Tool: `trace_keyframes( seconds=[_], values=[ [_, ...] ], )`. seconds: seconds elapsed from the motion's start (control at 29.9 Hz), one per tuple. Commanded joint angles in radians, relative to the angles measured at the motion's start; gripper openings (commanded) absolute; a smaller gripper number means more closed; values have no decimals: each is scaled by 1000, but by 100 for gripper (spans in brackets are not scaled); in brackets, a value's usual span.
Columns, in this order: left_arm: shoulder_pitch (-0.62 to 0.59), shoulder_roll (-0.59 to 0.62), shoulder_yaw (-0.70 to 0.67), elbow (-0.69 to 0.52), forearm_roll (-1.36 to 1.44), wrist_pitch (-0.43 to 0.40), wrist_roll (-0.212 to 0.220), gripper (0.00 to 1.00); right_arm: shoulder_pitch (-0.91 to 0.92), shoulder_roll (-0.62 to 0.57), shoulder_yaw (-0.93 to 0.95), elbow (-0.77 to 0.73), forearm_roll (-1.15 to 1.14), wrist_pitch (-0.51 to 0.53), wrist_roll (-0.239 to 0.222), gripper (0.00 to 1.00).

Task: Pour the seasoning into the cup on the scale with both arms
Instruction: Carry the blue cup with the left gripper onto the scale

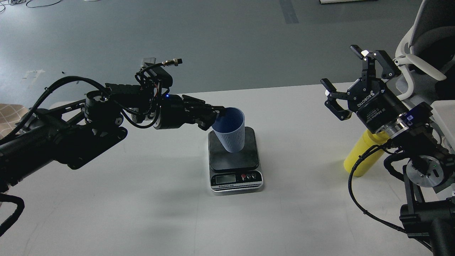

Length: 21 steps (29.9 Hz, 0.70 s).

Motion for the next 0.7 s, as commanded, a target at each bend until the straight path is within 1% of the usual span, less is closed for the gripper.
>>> trace_keyframes(
  seconds=[0.0, 0.13, 0.37, 0.67],
  values=[
    [3, -21, 1, 29, 1, -3, 0, 0, 1, 0, 0, 0, 0, 0, 0, 100],
    [4, -38, 2, 52, -1, -5, 0, 0, 1, 0, 0, 0, 0, 0, 0, 100],
    [2, -41, 27, 53, -1, -5, 0, 0, 1, 0, 0, 0, 1, 0, 0, 100],
    [4, -41, 27, 54, -2, -5, 0, 0, 4, 0, 0, 2, 1, 0, 0, 100]
  ],
)
